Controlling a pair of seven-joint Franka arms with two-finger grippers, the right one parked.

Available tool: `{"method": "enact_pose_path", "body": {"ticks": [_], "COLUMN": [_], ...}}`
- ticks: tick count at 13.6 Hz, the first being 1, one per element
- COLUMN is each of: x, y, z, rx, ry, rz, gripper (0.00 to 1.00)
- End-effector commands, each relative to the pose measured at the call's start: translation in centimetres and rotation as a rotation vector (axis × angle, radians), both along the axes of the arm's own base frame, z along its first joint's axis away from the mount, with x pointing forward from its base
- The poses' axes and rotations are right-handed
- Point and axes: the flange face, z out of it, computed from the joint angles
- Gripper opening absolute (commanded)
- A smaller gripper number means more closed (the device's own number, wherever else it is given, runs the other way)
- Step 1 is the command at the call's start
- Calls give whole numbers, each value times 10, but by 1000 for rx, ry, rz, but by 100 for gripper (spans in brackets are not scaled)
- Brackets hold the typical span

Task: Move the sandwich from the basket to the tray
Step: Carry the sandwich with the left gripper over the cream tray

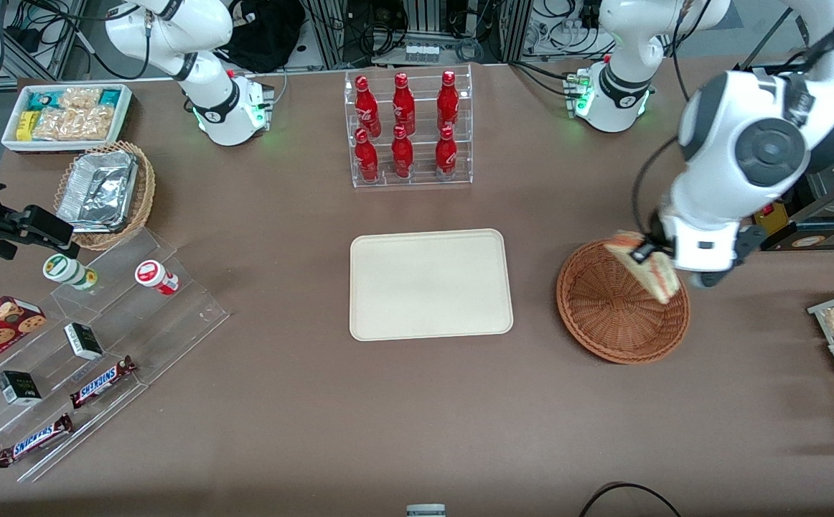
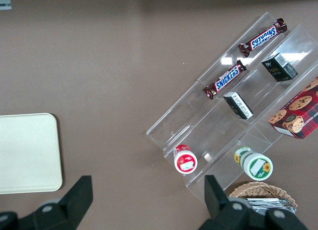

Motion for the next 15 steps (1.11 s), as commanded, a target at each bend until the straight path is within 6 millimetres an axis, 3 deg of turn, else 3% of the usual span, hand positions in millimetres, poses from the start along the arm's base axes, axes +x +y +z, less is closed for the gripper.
{"method": "enact_pose_path", "body": {"ticks": [1, 3, 8, 11, 15], "x": [16, 4, -29, -36, -45], "y": [-85, -141, -252, -266, -291], "z": [-29, -48, -128, -161, -176], "rx": [-15, -26, -99, -43, -60], "ry": [67, 65, 24, 13, -50], "rz": [-114, -167, -324, -396, -448], "gripper": [10, 10, 10, 11, 11]}}
